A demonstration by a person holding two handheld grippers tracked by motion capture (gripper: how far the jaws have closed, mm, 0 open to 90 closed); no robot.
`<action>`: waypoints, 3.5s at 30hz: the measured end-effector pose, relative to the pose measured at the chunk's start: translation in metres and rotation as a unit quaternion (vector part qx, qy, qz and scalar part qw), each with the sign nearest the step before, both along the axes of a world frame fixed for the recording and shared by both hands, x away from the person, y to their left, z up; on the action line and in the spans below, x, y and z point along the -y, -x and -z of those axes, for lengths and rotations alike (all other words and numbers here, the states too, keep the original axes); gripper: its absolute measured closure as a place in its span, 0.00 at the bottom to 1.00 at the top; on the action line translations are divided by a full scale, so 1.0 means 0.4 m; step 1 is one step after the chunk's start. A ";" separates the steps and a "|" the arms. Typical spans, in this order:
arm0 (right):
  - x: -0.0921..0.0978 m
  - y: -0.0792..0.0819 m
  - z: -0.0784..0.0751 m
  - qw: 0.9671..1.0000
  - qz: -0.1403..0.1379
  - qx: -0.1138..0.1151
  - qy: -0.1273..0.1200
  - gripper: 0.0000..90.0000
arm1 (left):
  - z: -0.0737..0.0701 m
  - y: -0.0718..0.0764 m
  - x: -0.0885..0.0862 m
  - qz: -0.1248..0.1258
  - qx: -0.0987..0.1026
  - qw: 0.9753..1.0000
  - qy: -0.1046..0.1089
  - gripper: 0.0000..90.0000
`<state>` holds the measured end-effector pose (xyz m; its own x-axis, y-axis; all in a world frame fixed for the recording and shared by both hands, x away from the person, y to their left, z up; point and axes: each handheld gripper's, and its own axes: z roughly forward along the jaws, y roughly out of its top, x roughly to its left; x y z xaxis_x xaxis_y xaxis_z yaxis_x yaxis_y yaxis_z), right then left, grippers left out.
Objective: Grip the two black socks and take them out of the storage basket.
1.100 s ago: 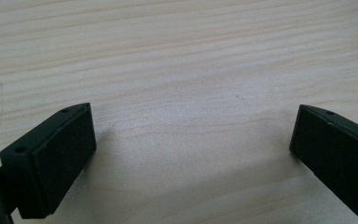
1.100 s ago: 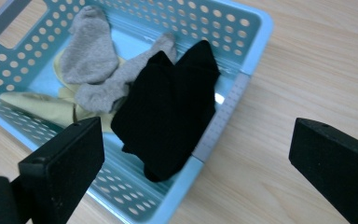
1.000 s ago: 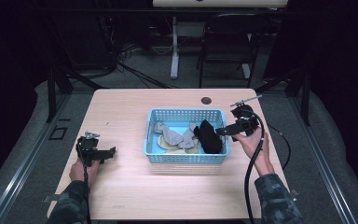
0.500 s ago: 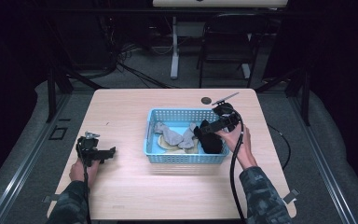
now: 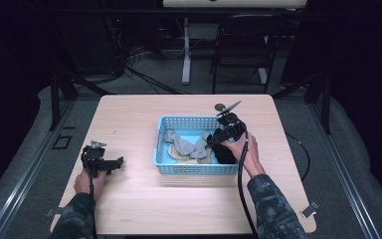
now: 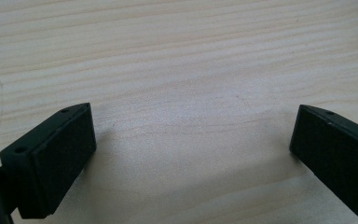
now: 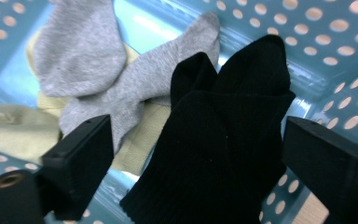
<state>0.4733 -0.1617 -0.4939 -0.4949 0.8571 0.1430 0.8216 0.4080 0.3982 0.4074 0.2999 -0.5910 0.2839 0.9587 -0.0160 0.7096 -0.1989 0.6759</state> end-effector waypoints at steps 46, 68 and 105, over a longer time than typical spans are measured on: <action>0.023 0.013 -0.083 0.999 0.028 0.025 -0.022 0.94 | 0.000 0.000 0.000 0.000 0.000 1.000 0.000 0.00; 0.034 0.019 -0.194 0.998 0.014 0.053 -0.023 0.94 | 0.000 0.000 0.000 0.000 0.000 1.000 0.000 0.00; 0.056 0.037 -0.391 0.997 -0.014 0.081 -0.003 0.94 | 0.000 0.000 0.000 0.000 0.000 1.000 0.000 0.00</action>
